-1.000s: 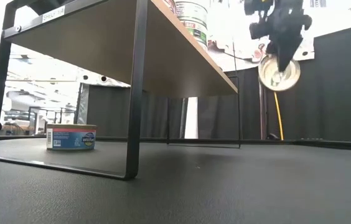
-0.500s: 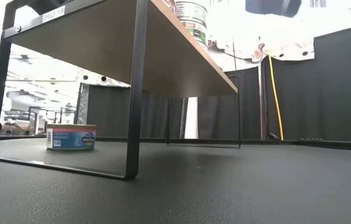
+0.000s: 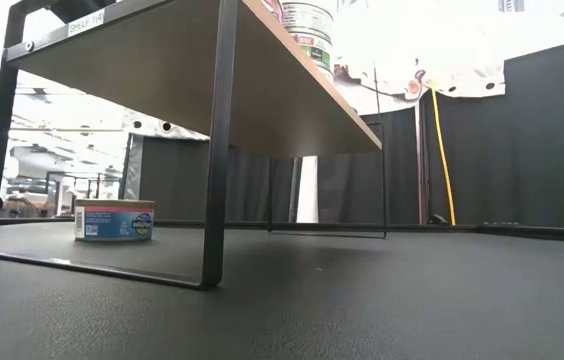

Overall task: Stack canned seafood by type on shelf
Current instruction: Stack the blue tuna can on top of the other blue tuna cans on the shelf

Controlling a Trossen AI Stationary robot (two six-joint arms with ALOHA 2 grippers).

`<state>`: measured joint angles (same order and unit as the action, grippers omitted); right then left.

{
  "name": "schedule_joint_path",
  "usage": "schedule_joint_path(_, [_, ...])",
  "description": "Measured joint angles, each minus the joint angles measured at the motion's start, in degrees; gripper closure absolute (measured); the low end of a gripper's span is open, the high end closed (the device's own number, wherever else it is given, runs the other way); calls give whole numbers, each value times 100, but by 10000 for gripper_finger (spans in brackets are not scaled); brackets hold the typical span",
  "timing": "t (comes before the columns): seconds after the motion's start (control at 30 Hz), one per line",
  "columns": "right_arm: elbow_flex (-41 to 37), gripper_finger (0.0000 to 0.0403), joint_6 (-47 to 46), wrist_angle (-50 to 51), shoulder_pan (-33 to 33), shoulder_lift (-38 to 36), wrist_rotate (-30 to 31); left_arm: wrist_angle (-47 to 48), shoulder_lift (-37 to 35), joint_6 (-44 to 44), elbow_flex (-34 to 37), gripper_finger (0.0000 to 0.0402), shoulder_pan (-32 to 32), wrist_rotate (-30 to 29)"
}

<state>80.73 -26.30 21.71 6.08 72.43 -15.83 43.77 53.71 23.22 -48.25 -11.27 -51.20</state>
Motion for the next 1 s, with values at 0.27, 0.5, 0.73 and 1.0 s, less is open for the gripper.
schedule_joint_path(0.27, [-3, 209, -409, -1129, 317, 892, -224, 5, -8, 34, 0, 102, 0, 2])
schedule_joint_path(0.5, [-4, 209, -1167, -1701, 387, 1410, -247, 22, -192, -26, 0, 102, 0, -2])
schedule_joint_path(0.73, [-4, 209, -1637, -1848, 303, 1762, 114, 24, -454, -279, 0, 102, 0, -7])
schedule_joint_path(1.0, [-4, 209, -2216, -2175, 285, 2068, 41, 28, -663, -547, 0, 102, 0, 4])
